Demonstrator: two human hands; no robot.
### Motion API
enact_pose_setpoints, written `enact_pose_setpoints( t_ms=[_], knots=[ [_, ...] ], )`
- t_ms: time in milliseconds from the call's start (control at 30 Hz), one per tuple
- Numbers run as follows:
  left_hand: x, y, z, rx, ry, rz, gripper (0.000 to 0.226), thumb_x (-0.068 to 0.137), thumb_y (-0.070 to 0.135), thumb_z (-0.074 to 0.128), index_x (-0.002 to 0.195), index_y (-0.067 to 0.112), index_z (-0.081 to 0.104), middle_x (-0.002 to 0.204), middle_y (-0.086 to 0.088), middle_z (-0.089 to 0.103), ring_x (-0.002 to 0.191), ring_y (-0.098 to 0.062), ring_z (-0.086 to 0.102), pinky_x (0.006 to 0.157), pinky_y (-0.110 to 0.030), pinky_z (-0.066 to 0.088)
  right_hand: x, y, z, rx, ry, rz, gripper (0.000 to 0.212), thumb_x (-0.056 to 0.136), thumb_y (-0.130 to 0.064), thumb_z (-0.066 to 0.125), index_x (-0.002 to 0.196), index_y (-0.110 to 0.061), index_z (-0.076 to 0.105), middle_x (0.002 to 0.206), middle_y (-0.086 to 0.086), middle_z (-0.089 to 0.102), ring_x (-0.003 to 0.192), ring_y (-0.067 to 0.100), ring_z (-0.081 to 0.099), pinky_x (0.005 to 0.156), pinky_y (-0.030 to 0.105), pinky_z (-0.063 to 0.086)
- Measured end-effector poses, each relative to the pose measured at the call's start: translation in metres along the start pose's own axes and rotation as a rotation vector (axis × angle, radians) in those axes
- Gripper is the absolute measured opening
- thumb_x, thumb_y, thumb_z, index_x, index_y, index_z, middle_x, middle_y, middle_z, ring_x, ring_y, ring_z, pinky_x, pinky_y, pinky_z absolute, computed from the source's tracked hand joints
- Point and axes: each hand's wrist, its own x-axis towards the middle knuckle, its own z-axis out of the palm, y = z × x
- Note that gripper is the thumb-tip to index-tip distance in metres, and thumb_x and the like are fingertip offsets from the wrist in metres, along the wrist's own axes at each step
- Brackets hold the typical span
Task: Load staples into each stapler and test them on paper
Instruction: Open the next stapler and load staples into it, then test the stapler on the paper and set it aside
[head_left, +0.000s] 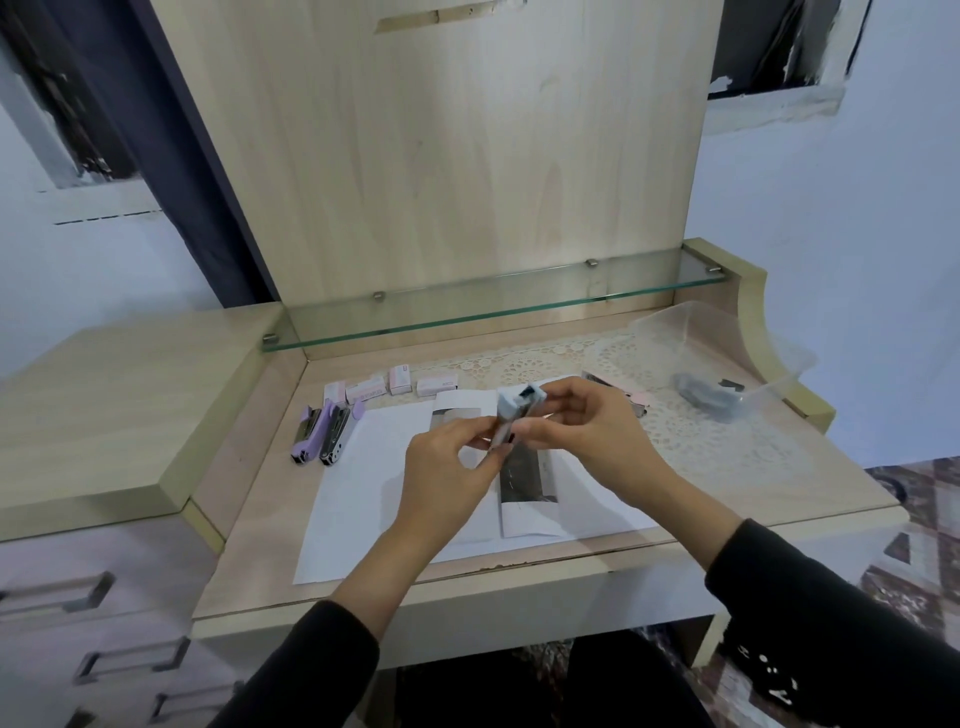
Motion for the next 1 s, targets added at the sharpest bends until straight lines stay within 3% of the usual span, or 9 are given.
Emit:
enact_pose_setpoints(
  t_ms=[133,200,267,367,500,633,700,800,1000],
  knots=[
    [0.0,0.003,0.0,-0.184,-0.076,-0.217,0.026,0.077,0.007,0.07,0.101,0.018,0.069,0.086,0.01,0.066,0.071,0.008,0.061,0.071,0.001,0.04,0.001,0.003,-0.009,-0.058,-0.085,-0.009,0.032,0.079,-0.012,0.067,0.111,-0.009,0.063,0.083,-0.001,0.067,0.075,0.013,0.063,0.074,0.031,0.057],
    [0.0,0.005,0.0,-0.3,-0.142,-0.275,0.032,0.079,0.003,0.068,0.103,0.024,0.064,0.088,0.011,0.066,0.074,0.012,0.061,0.075,-0.002,0.043,0.001,0.004,-0.012,-0.125,-0.151,-0.014,0.02,0.087,-0.014,0.058,0.092,-0.029,0.071,0.073,-0.016,0.065,0.072,0.008,0.058,0.072,0.028,0.055],
    [0.001,0.007,0.001,-0.378,-0.195,-0.288,0.035,0.08,0.001,0.066,0.105,0.025,0.062,0.09,0.009,0.067,0.076,0.01,0.062,0.079,-0.007,0.046,0.0,0.004,-0.012,-0.161,-0.197,-0.008,0.036,0.09,-0.017,0.054,0.066,-0.041,0.069,0.066,-0.02,0.062,0.072,0.006,0.056,0.073,0.028,0.053],
    [0.005,0.009,0.004,-0.401,-0.218,-0.308,0.03,0.081,0.004,0.066,0.105,0.022,0.066,0.092,0.007,0.069,0.08,0.0,0.065,0.08,-0.012,0.048,0.001,0.007,-0.012,-0.136,-0.176,-0.019,0.026,0.091,-0.02,0.051,0.076,-0.031,0.068,0.079,-0.009,0.065,0.081,0.018,0.059,0.081,0.032,0.052],
    [0.019,0.002,0.002,-0.314,-0.195,-0.34,0.018,0.079,0.017,0.07,0.095,0.026,0.069,0.089,0.006,0.068,0.075,-0.006,0.064,0.074,-0.01,0.048,0.005,0.007,-0.022,0.007,-0.099,0.04,0.014,0.092,-0.013,0.047,0.095,0.0,0.054,0.092,0.014,0.065,0.086,0.028,0.063,0.082,0.032,0.054],
    [0.036,-0.012,0.002,-0.16,-0.285,-0.333,0.013,0.08,0.023,0.07,0.092,0.022,0.071,0.091,0.009,0.066,0.08,-0.008,0.061,0.075,-0.013,0.046,0.01,0.005,-0.043,0.024,-0.064,0.108,0.018,0.09,-0.012,0.051,0.107,-0.008,0.047,0.09,0.013,0.067,0.07,0.029,0.065,0.073,0.041,0.054],
    [0.048,-0.02,0.005,-0.079,-0.318,-0.321,0.017,0.08,0.025,0.07,0.095,0.019,0.071,0.094,0.007,0.066,0.08,-0.004,0.058,0.073,-0.013,0.043,0.012,0.005,-0.054,-0.072,-0.067,0.133,0.024,0.09,-0.014,0.052,0.114,-0.01,0.05,0.087,0.01,0.064,0.064,0.019,0.063,0.059,0.029,0.055],
    [0.069,-0.028,0.012,0.079,-0.41,-0.257,0.026,0.08,0.03,0.069,0.103,0.018,0.069,0.106,0.003,0.065,0.087,-0.007,0.058,0.077,-0.019,0.041,0.015,0.009,-0.066,-0.153,-0.081,0.164,0.011,0.091,-0.016,0.051,0.099,-0.017,0.058,0.081,0.005,0.06,0.054,0.007,0.057,0.044,0.015,0.042],
    [0.101,-0.04,0.035,0.289,-0.64,-0.165,0.042,0.078,0.036,0.07,0.116,0.019,0.062,0.127,0.001,0.056,0.118,-0.016,0.047,0.097,-0.028,0.034,0.021,0.013,-0.074,-0.237,-0.096,0.243,0.025,0.094,-0.03,0.044,0.09,-0.012,0.061,0.06,-0.006,0.063,0.047,0.006,0.056,0.044,0.022,0.034]
  ],
)
